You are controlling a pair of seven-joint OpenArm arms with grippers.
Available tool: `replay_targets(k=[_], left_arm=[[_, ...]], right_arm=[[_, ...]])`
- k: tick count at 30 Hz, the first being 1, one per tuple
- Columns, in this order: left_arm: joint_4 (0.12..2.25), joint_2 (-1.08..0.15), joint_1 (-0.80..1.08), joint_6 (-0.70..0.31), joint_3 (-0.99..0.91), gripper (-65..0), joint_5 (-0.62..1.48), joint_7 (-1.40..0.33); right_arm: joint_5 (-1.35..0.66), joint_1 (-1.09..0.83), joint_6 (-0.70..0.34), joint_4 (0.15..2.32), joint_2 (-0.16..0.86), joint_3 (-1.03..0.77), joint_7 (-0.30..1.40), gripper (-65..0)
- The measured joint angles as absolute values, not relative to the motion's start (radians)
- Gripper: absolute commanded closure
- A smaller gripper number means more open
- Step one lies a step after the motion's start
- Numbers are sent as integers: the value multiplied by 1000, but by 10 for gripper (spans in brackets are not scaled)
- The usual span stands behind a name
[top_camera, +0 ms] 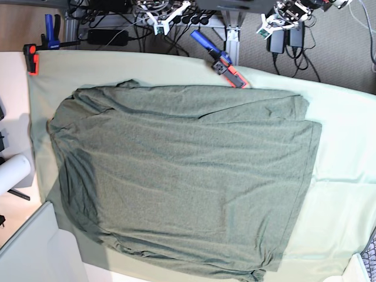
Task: Fold the T-shirt properly
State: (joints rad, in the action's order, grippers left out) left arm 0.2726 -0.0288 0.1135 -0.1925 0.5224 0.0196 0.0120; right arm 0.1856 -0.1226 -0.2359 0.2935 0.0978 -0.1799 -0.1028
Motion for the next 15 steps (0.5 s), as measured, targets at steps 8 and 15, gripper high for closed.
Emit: replay_targets(k=[8, 15], left_arm=[[558, -81, 300, -198, 519, -155, 23, 44], [818, -102, 458, -345, 379, -155, 46, 49]], right_arm=[[204, -310, -241, 509, 152, 14, -100, -208], [207, -484, -247, 765, 218, 51, -98, -208]])
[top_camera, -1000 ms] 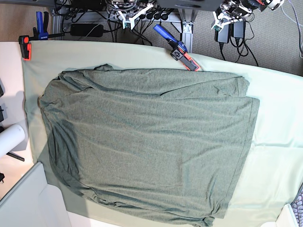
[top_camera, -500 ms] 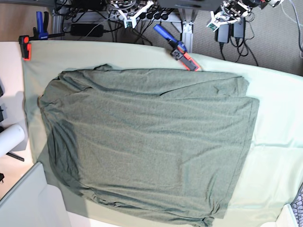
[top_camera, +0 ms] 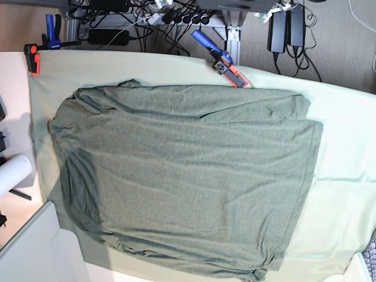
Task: Fold the T-shirt properly
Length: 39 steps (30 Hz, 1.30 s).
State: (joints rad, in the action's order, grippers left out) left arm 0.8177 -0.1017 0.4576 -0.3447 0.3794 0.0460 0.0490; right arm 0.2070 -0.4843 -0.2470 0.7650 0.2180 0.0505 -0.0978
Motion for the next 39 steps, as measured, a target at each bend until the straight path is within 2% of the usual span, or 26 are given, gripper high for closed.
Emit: replay_targets(k=[4, 12, 19, 23, 25, 29, 33, 39], left_arm=[[974, -111, 544, -452, 291, -155, 33, 49], [1222, -150, 689, -454, 283, -156, 44, 41], [1514, -224, 825, -468, 273, -157, 46, 14], [1661, -257, 858, -488, 257, -235, 89, -90], [1689, -275, 869, -491, 257, -259, 116, -128], [1707, -297, 875, -495, 221, -259, 142, -142], [1709, -299, 870, -496, 109, -259, 134, -140], [1709, -336, 871, -506, -97, -259, 293, -143]], right_arm=[[204, -583, -244, 937, 269, 50, -95, -208], [149, -778, -247, 1308, 329, 50, -33, -208], [54, -899, -247, 1576, 363, -49, 8, -208], [-79, -920, -247, 1698, 360, -147, 88, -208], [-151, -918, -247, 1746, 360, -207, 126, -208], [-244, -906, -247, 1817, 360, -306, 147, -208], [-247, -884, -247, 1832, 360, -360, 160, -208], [-291, -839, -247, 1832, 360, -373, 211, -209]])
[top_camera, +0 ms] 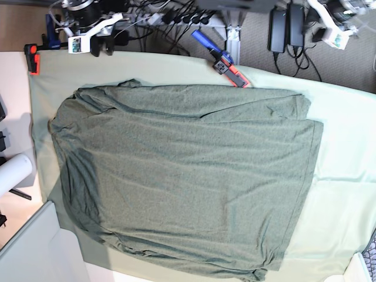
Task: Fold the T-shirt properly
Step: 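Move both grippers down to the shirt's shoulder corners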
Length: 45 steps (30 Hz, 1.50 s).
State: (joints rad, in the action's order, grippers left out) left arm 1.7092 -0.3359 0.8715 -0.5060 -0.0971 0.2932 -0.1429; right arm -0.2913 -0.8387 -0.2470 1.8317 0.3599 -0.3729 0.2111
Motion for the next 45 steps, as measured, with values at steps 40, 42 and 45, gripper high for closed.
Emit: replay_targets(k=[40, 42, 45], left_arm=[[1741, -476, 529, -682, -60, -369, 696, -419], [1741, -476, 517, -682, -47, -369, 693, -419], [1741, -469, 513, -680, -42, -369, 660, -419]], right_arm=[[-336, -571, -217, 1691, 350, -495, 259, -350], [-327, -561, -216, 1688, 351, -495, 259, -350], [-325, -544, -216, 1686, 352, -495, 259, -350]])
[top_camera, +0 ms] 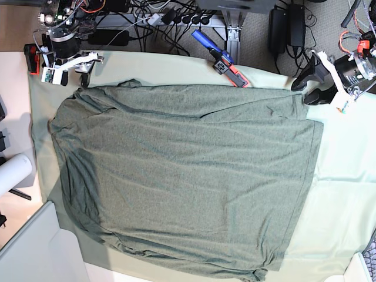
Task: Fold the T-shirt properly
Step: 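Move both grippers down to the shirt's shoulder corners, then close both grippers on the shirt's shoulder corners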
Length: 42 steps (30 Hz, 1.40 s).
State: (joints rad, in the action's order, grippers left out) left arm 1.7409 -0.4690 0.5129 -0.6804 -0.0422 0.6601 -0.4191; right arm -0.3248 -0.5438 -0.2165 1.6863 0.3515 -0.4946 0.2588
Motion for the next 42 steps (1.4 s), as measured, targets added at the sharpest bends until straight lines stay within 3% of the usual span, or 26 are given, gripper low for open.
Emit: replay_targets(k=[22, 36, 42], left_arm=[[1739, -467, 471, -605, -40, -369, 535, -411], [1718, -371, 470, -599, -27, -369, 531, -403], [1718, -368, 470, -599, -27, -369, 520, -397]], right_arm=[[-317, -537, -216, 1686, 350, -495, 259, -350], [-317, -537, -216, 1675, 349, -495, 258, -350], [-318, -462, -210, 1573, 348, -495, 256, -350]])
